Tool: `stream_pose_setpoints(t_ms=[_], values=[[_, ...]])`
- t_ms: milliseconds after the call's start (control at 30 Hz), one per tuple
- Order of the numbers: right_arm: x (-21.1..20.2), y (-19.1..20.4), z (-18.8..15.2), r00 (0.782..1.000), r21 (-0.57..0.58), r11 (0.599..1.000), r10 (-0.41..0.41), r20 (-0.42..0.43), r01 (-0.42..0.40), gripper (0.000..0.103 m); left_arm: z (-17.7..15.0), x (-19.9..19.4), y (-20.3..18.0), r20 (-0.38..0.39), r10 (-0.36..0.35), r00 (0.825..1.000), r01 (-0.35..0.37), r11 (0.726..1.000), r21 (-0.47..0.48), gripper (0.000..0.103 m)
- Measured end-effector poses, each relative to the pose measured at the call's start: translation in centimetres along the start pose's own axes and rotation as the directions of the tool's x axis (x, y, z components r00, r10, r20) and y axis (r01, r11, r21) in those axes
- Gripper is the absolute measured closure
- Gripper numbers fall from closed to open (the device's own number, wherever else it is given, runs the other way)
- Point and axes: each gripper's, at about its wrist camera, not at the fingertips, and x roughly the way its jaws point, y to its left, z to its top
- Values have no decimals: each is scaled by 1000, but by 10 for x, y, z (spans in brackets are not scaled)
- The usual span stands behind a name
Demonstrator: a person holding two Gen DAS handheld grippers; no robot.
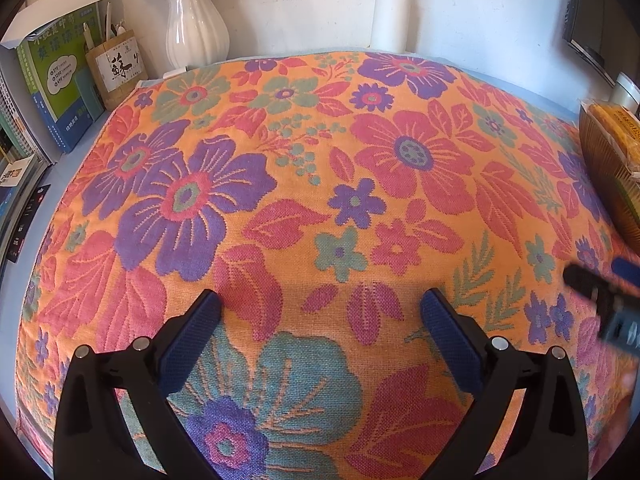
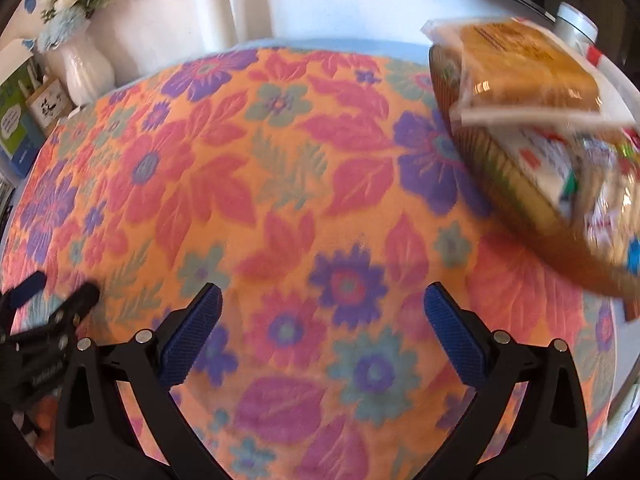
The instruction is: Organize snacks
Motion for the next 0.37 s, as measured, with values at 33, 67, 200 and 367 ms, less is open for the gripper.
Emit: stream_pose_setpoints(t_ms=[33,67,200,367], values=[[8,-1,3,999,-16,999,-38,-13,38,3,0,0,0,0,0,1000,0,1000,0,5],[13,-3,4,999,-22,999,-33,-6,33,3,-1,0,0,0,1,1000,-1,1000,0,5],[11,-8,-1,1000,8,1000,-11,23,10,3,-1,0,-1,0,5,1000,-5,1000,-13,5],[5,-10,-9,999,7,1000,-7,48,7,3,-1,-1,-2,-3,17,1000,-17,1000,-20,5]])
